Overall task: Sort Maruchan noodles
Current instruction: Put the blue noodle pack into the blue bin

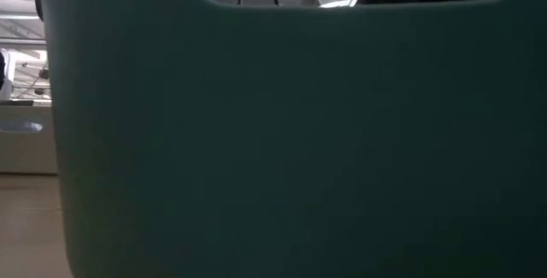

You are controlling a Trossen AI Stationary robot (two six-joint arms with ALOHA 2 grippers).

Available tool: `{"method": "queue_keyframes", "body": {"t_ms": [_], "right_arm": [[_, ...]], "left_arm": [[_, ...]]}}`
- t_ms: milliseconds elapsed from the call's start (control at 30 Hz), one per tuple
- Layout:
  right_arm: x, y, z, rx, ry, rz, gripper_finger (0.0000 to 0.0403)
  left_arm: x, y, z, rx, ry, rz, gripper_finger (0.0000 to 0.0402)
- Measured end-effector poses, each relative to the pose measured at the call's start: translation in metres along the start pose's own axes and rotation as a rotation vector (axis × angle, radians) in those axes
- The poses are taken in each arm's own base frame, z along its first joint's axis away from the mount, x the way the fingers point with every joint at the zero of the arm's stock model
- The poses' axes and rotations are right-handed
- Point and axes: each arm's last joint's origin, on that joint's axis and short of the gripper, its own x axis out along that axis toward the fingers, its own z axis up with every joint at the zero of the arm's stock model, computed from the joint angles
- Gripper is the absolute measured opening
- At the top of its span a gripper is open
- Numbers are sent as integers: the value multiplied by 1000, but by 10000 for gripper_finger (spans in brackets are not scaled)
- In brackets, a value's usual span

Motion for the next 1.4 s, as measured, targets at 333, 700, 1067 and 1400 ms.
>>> {"method": "queue_keyframes", "body": {"t_ms": [333, 700, 1067, 1400], "right_arm": [[1, 0, -5, 47, 64, 48, 276], [17, -2, -18, 249, 144, 121, 276], [18, 3, -8, 172, 65, 171, 276], [17, 8, -6, 192, 117, 326, 276]], "left_arm": [[12, -4, -17, 11, 34, 44, 232], [12, -2, -21, 26, 51, 70, 232], [12, -2, -20, 21, 42, 71, 232], [12, -2, -20, 18, 38, 71, 232]]}}
